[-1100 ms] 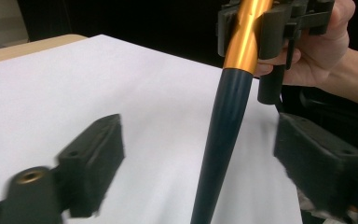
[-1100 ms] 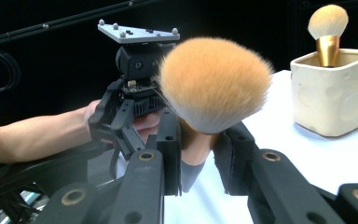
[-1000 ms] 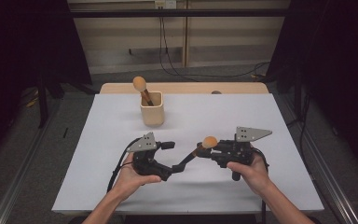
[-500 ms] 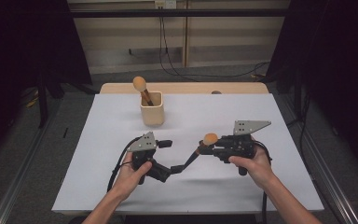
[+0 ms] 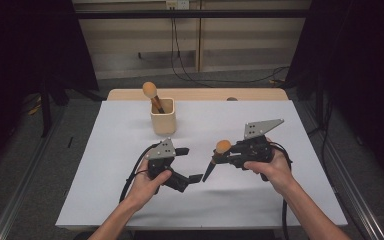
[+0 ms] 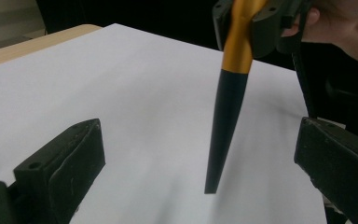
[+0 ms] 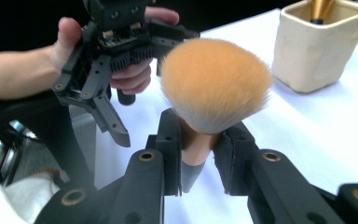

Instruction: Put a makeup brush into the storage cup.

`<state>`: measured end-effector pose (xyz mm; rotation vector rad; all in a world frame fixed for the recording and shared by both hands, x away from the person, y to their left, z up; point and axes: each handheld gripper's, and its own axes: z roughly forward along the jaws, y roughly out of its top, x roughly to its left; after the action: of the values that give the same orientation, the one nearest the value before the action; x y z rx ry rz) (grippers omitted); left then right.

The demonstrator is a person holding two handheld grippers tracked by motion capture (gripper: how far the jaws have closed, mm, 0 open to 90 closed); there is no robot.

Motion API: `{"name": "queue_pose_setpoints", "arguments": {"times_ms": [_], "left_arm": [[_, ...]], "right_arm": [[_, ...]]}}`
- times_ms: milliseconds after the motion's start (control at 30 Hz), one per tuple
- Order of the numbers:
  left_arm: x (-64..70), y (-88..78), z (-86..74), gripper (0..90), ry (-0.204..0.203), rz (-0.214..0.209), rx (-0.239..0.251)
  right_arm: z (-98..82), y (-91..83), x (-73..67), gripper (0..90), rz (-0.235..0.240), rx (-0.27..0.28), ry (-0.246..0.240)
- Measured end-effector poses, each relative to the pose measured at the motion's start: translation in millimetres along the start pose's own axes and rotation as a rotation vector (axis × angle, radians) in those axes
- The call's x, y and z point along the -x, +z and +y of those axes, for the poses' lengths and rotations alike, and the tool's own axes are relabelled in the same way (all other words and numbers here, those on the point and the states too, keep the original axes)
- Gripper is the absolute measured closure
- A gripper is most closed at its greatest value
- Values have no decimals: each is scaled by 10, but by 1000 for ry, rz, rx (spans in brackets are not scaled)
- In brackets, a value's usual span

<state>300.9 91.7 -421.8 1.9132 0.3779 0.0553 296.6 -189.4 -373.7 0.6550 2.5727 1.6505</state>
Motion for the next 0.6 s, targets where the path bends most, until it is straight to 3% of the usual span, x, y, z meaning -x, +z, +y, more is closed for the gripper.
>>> {"name": "queue_pose_setpoints", "arguments": {"times_ms": [400, 533, 600], "left_arm": [[-4, 121, 6, 16, 2, -14, -23], [10, 155, 15, 16, -9, -30, -14], [28, 177, 37, 16, 6, -36, -23]], "right_arm": [[87, 122, 29, 731, 34, -123, -13], [110, 125, 11, 731, 27, -133, -15], [144, 118, -7, 731, 24, -144, -21]]}}
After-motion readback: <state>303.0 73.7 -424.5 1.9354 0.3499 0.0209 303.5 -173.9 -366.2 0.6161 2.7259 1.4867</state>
